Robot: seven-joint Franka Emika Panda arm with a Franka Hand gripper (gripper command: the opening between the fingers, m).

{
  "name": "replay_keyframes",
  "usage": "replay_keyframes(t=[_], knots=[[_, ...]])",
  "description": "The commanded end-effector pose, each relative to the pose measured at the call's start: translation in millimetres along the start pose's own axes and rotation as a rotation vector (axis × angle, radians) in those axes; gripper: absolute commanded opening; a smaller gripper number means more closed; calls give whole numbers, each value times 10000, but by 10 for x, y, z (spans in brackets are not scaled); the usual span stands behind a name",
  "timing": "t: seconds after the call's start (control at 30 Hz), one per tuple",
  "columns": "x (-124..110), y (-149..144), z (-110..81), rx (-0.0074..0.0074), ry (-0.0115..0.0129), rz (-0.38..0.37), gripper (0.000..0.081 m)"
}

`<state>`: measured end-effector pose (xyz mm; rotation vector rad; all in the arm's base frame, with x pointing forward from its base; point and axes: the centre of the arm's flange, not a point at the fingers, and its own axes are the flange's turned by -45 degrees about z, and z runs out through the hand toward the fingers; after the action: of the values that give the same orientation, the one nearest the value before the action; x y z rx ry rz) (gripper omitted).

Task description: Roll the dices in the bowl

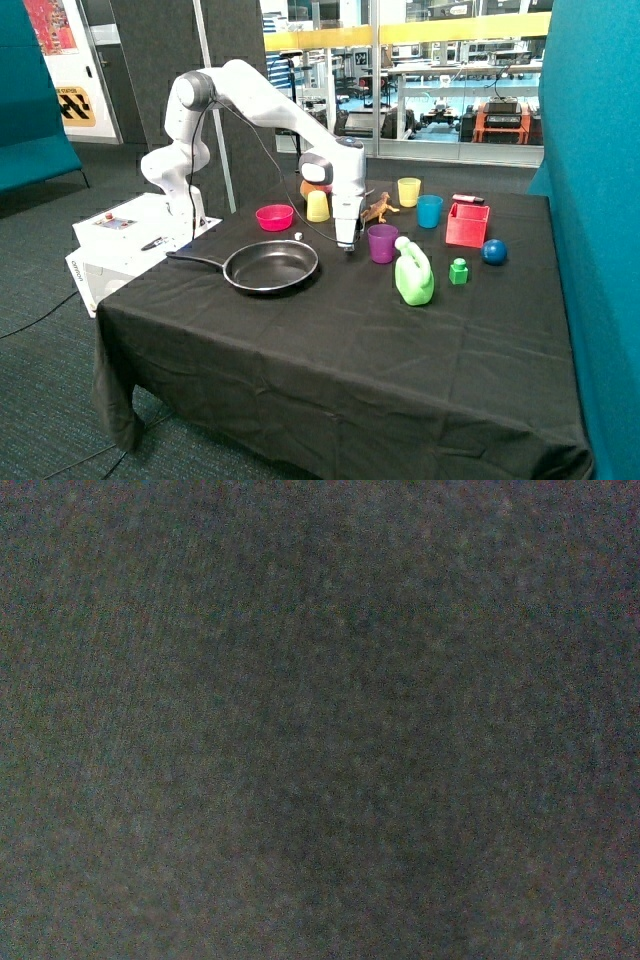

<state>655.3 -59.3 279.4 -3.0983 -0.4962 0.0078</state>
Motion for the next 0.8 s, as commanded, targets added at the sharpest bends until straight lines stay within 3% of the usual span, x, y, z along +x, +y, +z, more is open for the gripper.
replay_keyframes(t=[0.0, 0.77], knots=[[-54, -22, 2, -45, 43, 71, 327], [108, -79, -5, -45, 44, 342, 316]])
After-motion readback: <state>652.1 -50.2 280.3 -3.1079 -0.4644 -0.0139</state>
